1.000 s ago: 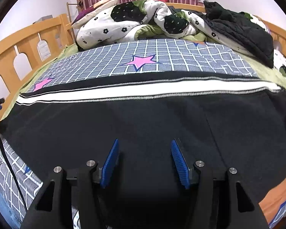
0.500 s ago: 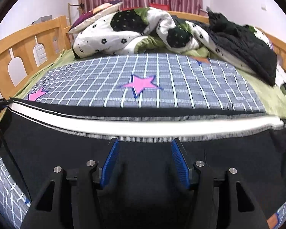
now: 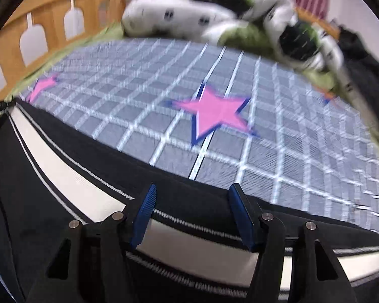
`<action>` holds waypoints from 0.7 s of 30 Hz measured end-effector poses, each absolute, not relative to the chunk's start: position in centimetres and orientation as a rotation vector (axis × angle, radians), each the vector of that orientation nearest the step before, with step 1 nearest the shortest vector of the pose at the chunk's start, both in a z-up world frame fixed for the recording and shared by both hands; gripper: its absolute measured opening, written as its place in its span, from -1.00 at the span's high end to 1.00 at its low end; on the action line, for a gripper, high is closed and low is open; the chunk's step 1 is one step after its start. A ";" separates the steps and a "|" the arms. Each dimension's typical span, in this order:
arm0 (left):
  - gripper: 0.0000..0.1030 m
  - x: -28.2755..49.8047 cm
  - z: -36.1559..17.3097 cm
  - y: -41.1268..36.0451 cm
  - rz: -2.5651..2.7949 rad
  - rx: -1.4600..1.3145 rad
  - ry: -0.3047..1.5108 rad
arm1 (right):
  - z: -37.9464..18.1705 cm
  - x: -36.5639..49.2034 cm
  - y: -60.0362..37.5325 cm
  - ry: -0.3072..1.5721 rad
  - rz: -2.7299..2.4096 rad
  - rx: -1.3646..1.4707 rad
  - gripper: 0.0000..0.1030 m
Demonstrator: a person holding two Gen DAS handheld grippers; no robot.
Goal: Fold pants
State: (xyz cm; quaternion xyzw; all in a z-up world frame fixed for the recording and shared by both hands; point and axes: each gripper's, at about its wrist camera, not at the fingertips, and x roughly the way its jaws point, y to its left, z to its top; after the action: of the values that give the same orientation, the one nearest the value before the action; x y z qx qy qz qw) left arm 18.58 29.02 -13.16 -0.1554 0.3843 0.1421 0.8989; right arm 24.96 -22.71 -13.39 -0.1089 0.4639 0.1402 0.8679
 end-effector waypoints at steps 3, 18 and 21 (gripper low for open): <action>0.56 18.0 -12.8 29.9 0.253 -0.391 0.768 | -13.5 25.3 -22.8 0.962 0.339 -0.238 0.47; 0.65 18.2 -12.1 29.7 0.279 -0.352 0.720 | -13.9 25.9 -22.3 0.882 0.275 -0.256 1.00; 0.36 18.0 -11.0 29.6 0.226 -0.364 0.727 | -12.0 25.3 -23.5 0.883 0.337 -0.160 0.66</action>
State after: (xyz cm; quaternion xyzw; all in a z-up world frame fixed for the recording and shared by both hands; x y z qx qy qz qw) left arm 18.02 29.56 -10.95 -0.1767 0.3530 0.1095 0.9122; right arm 25.26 -23.54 -11.95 -0.0768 0.4247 0.1623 0.8874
